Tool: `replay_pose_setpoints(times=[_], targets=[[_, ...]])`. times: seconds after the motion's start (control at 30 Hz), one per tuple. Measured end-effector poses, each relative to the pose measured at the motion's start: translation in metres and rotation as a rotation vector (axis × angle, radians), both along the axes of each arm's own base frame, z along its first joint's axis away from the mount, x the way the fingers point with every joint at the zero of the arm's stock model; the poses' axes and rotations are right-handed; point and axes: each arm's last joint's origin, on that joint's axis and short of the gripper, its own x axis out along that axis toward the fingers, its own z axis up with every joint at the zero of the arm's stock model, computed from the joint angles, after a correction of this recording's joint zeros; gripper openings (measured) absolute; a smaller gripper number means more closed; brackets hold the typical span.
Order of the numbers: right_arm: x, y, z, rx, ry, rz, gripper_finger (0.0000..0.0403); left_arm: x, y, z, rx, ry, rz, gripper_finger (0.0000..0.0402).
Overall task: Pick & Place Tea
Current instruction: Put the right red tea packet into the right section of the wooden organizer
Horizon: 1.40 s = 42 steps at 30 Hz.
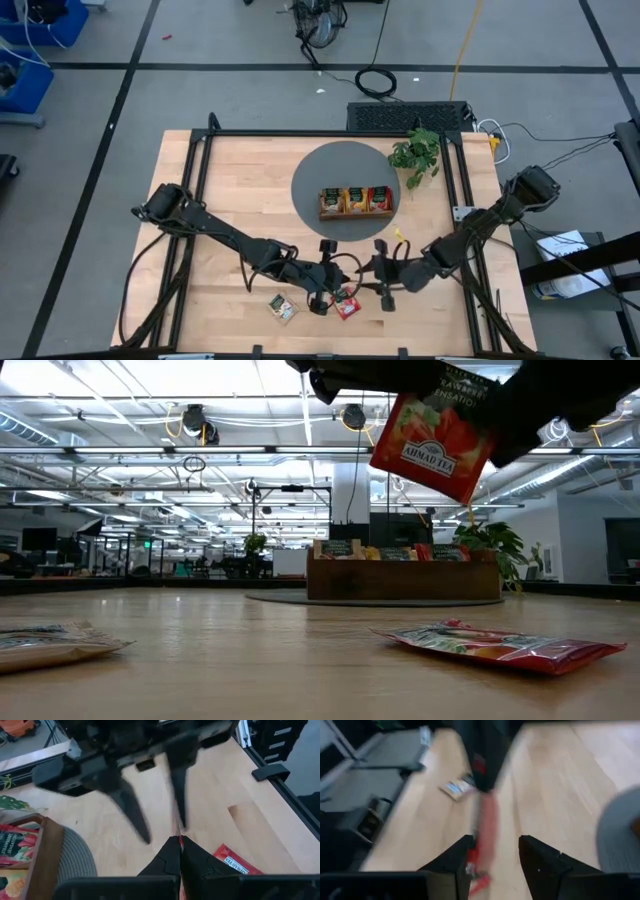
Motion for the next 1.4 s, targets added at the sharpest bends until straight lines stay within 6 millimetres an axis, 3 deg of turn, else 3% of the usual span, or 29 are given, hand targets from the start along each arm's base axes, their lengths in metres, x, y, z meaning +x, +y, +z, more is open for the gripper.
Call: replay_pose_setpoints(times=[0.23, 0.43, 0.57, 0.7, 0.83, 1.0, 1.17, 1.4], targets=[[0.003, -0.005, 0.000, -0.011, 0.004, 0.007, 0.0111, 0.000, 0.000, 0.000, -0.001, 0.001, 0.001, 0.0002], [0.004, -0.003, 0.002, -0.019, -0.008, 0.069, 0.0015, 0.000, 0.000, 0.000, 0.001, 0.005, 0.001, 0.0004], [0.004, -0.003, 0.001, -0.011, -0.004, 0.070, 0.0007, 0.000, 0.000, 0.000, 0.001, 0.005, 0.000, 0.0009], [0.002, -0.004, 0.000, -0.027, 0.020, 0.082, 0.0002, -0.003, -0.001, 0.001, 0.010, 0.010, -0.009, 0.0046], [-0.002, -0.010, 0.003, -0.019, 0.071, 0.069, 0.0001, -0.019, -0.008, 0.017, 0.056, 0.040, -0.060, 0.0095], [-0.016, -0.029, 0.016, -0.021, 0.149, 0.013, 0.0001, -0.062, -0.018, 0.034, 0.041, 0.215, -0.101, 0.0134], [-0.034, -0.064, 0.034, 0.000, 0.229, -0.084, 0.0000, -0.095, -0.037, 0.011, -0.002, 0.221, -0.202, 0.0112], [-0.044, -0.111, 0.053, -0.068, 0.325, -0.178, 0.0000, -0.126, -0.045, -0.041, -0.025, 0.112, -0.335, 0.0009]])
